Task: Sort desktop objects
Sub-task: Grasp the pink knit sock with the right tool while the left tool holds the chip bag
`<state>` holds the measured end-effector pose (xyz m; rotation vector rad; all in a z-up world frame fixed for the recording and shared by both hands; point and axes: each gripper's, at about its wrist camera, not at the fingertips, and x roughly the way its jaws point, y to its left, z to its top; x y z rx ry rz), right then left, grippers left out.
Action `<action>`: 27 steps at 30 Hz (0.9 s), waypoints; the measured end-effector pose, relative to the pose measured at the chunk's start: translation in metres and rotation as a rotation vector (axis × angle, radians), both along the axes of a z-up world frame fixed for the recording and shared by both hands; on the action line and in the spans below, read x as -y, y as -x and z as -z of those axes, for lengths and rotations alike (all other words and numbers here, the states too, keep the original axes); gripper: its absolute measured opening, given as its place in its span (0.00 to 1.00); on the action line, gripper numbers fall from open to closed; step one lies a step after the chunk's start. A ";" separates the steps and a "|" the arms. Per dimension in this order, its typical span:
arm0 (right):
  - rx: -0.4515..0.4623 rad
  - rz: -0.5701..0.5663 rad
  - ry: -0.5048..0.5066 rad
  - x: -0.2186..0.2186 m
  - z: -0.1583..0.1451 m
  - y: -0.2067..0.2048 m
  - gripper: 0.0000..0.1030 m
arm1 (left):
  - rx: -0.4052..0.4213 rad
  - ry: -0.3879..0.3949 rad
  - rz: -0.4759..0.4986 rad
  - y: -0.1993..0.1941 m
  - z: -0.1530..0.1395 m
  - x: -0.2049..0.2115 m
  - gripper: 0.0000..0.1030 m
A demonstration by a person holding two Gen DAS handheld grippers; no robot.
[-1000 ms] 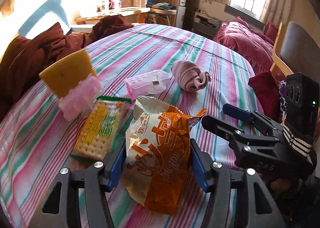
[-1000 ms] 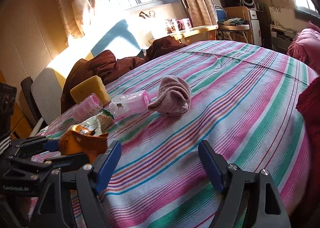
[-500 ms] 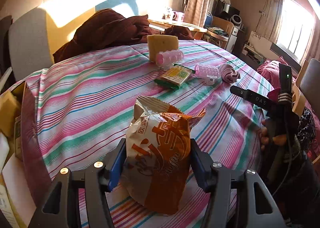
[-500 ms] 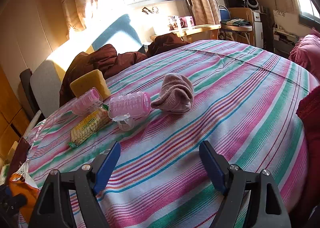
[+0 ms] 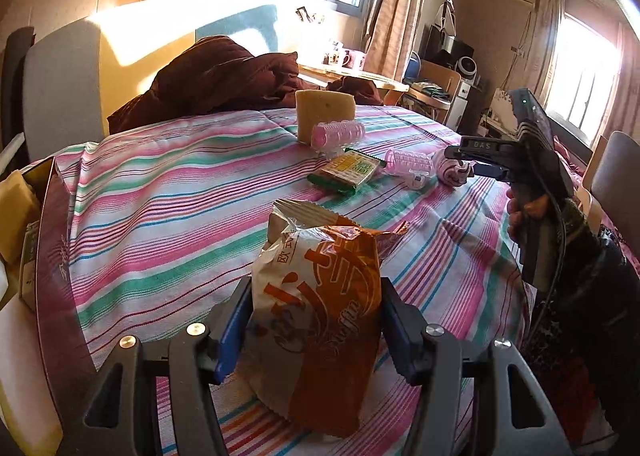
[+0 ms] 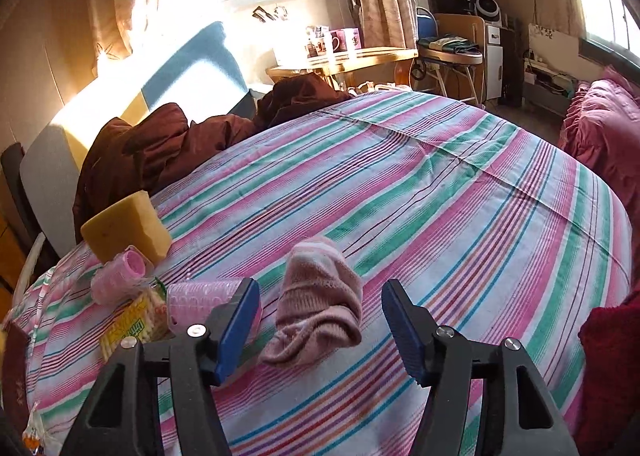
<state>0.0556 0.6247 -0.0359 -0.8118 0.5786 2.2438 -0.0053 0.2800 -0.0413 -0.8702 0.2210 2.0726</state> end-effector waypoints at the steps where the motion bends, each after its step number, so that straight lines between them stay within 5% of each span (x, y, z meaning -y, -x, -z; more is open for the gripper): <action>1: 0.010 0.003 -0.001 -0.002 0.002 0.003 0.63 | -0.001 -0.003 0.002 0.000 0.000 -0.001 0.59; 6: 0.053 0.003 0.011 -0.010 0.010 0.012 0.62 | -0.007 -0.015 0.005 -0.001 0.000 -0.005 0.62; 13: 0.076 -0.045 0.001 -0.006 0.013 0.019 0.39 | 0.033 -0.009 -0.012 0.007 0.005 -0.010 0.64; 27: -0.014 -0.147 -0.003 0.046 -0.002 -0.013 0.38 | 0.132 -0.030 -0.089 0.027 0.020 -0.002 0.71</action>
